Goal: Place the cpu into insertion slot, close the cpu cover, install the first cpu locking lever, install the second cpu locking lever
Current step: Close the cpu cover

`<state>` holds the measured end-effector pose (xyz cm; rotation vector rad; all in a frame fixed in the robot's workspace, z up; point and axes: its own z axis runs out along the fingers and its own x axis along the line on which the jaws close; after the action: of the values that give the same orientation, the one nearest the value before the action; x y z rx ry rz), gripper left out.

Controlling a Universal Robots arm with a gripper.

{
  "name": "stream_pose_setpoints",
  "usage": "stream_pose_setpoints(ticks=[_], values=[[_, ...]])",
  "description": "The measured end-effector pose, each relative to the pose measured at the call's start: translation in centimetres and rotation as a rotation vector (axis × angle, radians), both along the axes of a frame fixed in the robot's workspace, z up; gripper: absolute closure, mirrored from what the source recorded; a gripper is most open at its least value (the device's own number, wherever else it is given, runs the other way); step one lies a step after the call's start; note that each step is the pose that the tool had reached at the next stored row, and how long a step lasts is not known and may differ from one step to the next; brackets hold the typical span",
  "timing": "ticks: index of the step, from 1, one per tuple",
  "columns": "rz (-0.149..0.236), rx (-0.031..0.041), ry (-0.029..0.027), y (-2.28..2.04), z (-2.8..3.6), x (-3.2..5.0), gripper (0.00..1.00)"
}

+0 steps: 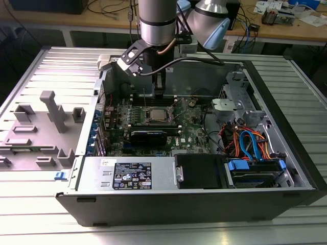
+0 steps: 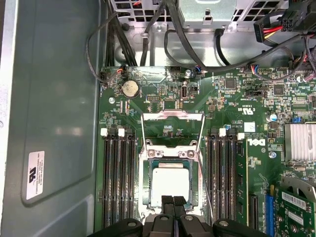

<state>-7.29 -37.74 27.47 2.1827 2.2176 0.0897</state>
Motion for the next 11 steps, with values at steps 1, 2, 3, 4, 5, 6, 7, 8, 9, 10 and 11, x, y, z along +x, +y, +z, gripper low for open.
stream_pose_setpoints(ticks=[1,2,3,4,5,6,7,8,9,10,11], values=[[0.000,0.0000,0.0000,0.00,0.00,0.02,0.89],[0.000,-0.0001,0.0000,0.00,0.00,0.05,0.89],[0.000,0.0000,0.0000,0.00,0.00,0.08,0.89],[0.000,0.0000,0.0000,0.00,0.00,0.13,0.89],[0.000,0.0000,0.0000,0.00,0.00,0.19,0.89],[0.000,-0.0001,-0.0001,0.00,0.00,0.23,0.89],[0.000,0.0000,0.0000,0.00,0.00,0.26,0.89],[0.000,-0.0001,0.0000,0.00,0.00,0.28,0.89],[0.000,0.0000,0.0000,0.00,0.00,0.31,0.89],[0.000,0.0000,0.0000,0.00,0.00,0.34,0.89],[0.000,-0.0001,-0.0001,0.00,0.00,0.36,0.89]])
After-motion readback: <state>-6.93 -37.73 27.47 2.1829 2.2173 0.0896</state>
